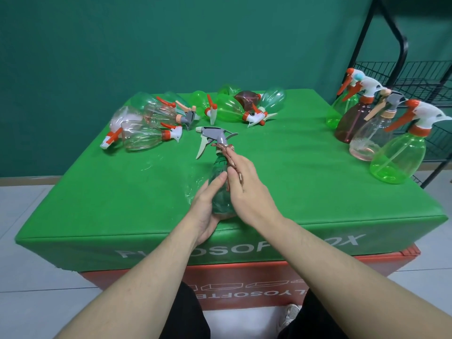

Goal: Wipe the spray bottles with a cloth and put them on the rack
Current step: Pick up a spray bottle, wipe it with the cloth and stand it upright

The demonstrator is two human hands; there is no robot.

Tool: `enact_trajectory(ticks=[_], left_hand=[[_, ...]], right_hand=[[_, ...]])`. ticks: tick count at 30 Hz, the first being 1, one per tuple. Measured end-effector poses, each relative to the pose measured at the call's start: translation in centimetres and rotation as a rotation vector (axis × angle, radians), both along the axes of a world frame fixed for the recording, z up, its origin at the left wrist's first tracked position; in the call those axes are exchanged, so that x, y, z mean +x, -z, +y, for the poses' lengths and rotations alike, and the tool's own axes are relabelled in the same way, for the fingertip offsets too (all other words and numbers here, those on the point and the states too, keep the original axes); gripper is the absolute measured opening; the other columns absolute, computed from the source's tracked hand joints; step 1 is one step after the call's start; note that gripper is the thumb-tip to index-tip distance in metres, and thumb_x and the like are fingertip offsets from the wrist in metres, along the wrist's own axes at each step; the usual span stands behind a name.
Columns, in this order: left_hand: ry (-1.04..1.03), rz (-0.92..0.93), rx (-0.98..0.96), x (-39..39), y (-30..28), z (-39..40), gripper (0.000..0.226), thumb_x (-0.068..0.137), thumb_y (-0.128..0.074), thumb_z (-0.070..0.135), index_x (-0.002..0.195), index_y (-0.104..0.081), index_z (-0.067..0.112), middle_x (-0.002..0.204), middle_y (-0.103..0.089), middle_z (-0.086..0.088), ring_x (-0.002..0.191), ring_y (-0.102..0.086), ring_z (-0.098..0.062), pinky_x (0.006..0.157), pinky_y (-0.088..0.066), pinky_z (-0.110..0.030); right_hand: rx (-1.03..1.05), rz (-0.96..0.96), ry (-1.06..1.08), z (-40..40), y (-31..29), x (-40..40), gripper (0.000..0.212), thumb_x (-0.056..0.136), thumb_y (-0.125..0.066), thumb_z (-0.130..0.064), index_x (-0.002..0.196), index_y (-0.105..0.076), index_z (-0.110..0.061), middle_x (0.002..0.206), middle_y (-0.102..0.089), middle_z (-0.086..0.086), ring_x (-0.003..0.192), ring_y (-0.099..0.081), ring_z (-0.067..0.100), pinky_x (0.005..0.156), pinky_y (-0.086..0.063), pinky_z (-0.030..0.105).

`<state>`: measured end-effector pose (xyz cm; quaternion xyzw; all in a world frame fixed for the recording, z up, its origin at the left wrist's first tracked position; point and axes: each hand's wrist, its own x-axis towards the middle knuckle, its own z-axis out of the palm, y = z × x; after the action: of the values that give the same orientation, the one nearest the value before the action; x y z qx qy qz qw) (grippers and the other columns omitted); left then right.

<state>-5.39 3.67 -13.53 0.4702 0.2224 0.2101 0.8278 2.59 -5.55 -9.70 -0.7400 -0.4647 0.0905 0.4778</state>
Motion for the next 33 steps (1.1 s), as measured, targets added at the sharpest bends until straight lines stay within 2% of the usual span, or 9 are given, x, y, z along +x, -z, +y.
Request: enact_trajectory(ticks=[5,10,12,15,17,22,27,30,33], left_hand=[[-0.076,-0.005,0.032,0.3,0.0,-0.3,0.087,0.069,-0.082,0.05,0.14,-0.055,0.008,0.109,-0.074,-0.008,0.087,-0.072,-0.02,0.067,-0.059,-0.033],[-0.112,-0.029,-0.027,0.1,-1.0,-0.5,0.092,0.073,-0.08,0.054,0.146,-0.051,0.007,0.11,-0.075,-0.006,0.091,-0.073,-0.019,0.074,-0.061,-0.036],[-0.113,-0.045,-0.055,0.0,-1.3,-0.5,0.085,0.076,-0.075,0.047,0.147,-0.051,0.007,0.111,-0.076,-0.007,0.092,-0.074,-0.02,0.074,-0.061,-0.035],[-0.116,-0.045,-0.063,-0.3,-1.4,-0.6,0.091,0.073,-0.087,0.048,0.146,-0.052,0.007,0.116,-0.073,-0.009,0.092,-0.072,-0.022,0.078,-0.062,-0.038],[-0.107,-0.055,-0.066,-0.4,-1.8,-0.9,0.092,0.07,-0.085,0.049,0.144,-0.054,0.006,0.12,-0.07,-0.011,0.095,-0.07,-0.023,0.085,-0.058,-0.04],[-0.053,-0.106,-0.111,-0.2,-2.8,-2.3,0.056,0.083,-0.076,0.043,0.126,-0.069,0.008,0.112,-0.075,-0.011,0.096,-0.071,-0.022,0.091,-0.057,-0.037],[-0.097,-0.159,-0.145,0.5,-3.9,-3.6,0.039,0.087,-0.066,0.043,0.11,-0.072,0.012,0.103,-0.078,-0.009,0.092,-0.072,-0.022,0.095,-0.052,-0.041],[-0.112,-0.129,-0.141,1.0,-4.5,-4.6,0.044,0.092,-0.06,0.051,0.107,-0.072,0.012,0.103,-0.079,-0.01,0.087,-0.076,-0.022,0.09,-0.055,-0.04],[-0.126,-0.102,-0.144,1.7,-4.8,-5.6,0.05,0.094,-0.056,0.057,0.112,-0.071,0.013,0.103,-0.079,-0.009,0.088,-0.078,-0.02,0.08,-0.054,-0.036]], right_hand=[[0.027,-0.001,0.003,-0.9,1.3,-0.9,0.048,0.11,-0.032,-0.031,0.158,-0.027,-0.03,0.163,-0.026,-0.011,0.145,-0.031,0.001,0.121,-0.027,0.028],[-0.049,-0.042,-0.02,-2.4,3.0,-2.3,0.055,0.11,-0.029,-0.033,0.162,-0.01,-0.033,0.169,-0.004,-0.015,0.147,-0.006,-0.012,0.124,-0.012,0.023],[-0.067,-0.068,-0.024,-2.7,3.2,-2.5,0.057,0.109,-0.029,-0.035,0.161,-0.007,-0.036,0.169,0.0,-0.017,0.146,-0.005,-0.012,0.123,-0.011,0.024],[-0.053,-0.077,-0.025,-3.0,3.1,-2.5,0.056,0.109,-0.03,-0.035,0.161,-0.009,-0.038,0.169,0.0,-0.018,0.147,-0.006,-0.011,0.123,-0.012,0.025],[-0.005,-0.028,-0.017,-2.8,2.8,-2.6,0.054,0.109,-0.031,-0.033,0.161,-0.013,-0.036,0.168,-0.006,-0.017,0.147,-0.008,-0.011,0.123,-0.012,0.023],[0.185,0.185,0.084,-1.9,1.7,-2.4,0.053,0.104,-0.029,-0.042,0.156,-0.031,-0.031,0.152,-0.033,-0.01,0.143,-0.035,0.004,0.122,-0.029,0.035],[0.247,0.408,0.173,-2.0,-0.9,-1.8,0.035,0.111,-0.029,-0.032,0.137,-0.052,-0.025,0.132,-0.056,-0.002,0.123,-0.054,0.011,0.108,-0.04,0.029],[0.274,0.673,0.275,-1.4,-1.6,-1.3,0.033,0.109,-0.03,-0.036,0.107,-0.06,-0.022,0.104,-0.069,0.0,0.099,-0.066,0.017,0.089,-0.05,0.032],[0.406,1.111,0.23,-1.4,-2.0,-1.4,0.048,0.104,-0.031,-0.042,0.115,-0.069,-0.014,0.108,-0.076,0.01,0.102,-0.072,0.028,0.098,-0.056,0.047]])
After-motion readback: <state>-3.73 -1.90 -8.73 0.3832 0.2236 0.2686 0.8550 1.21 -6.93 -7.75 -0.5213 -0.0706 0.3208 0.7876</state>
